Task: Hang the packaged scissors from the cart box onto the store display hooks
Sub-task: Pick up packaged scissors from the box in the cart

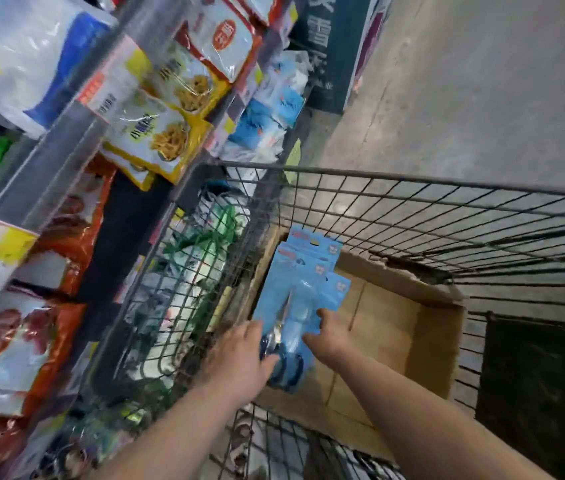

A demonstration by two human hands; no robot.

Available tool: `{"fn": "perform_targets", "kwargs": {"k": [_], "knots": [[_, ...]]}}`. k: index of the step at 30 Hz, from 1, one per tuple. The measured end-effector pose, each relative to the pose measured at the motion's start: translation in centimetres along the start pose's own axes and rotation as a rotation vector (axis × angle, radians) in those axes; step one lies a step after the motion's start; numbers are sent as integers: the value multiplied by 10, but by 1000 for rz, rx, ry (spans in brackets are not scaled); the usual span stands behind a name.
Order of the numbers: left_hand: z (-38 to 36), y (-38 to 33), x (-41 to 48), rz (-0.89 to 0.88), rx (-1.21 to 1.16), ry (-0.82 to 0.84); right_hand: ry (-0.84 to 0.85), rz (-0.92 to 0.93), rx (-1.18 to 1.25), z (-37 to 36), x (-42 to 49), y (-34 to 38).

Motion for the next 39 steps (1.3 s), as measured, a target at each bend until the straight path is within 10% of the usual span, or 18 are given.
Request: {"fn": "perform_targets", "kwargs": {"k": [20, 39], "knots": [[-42, 6, 65, 271, -537, 42, -31, 22, 839, -11, 19, -39], [-61, -16, 104, 422, -467, -65, -99, -112, 767, 30, 37, -107]]}}
Point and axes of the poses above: each hand's wrist, its own x-axis towards the middle knuckle, its own z-axis out of the back of the hand, y = z × x, the point moved 6 cm from there along x, towards the middle knuckle, and after that the axes turned 6 degrees about x, right-handed, at the moved point
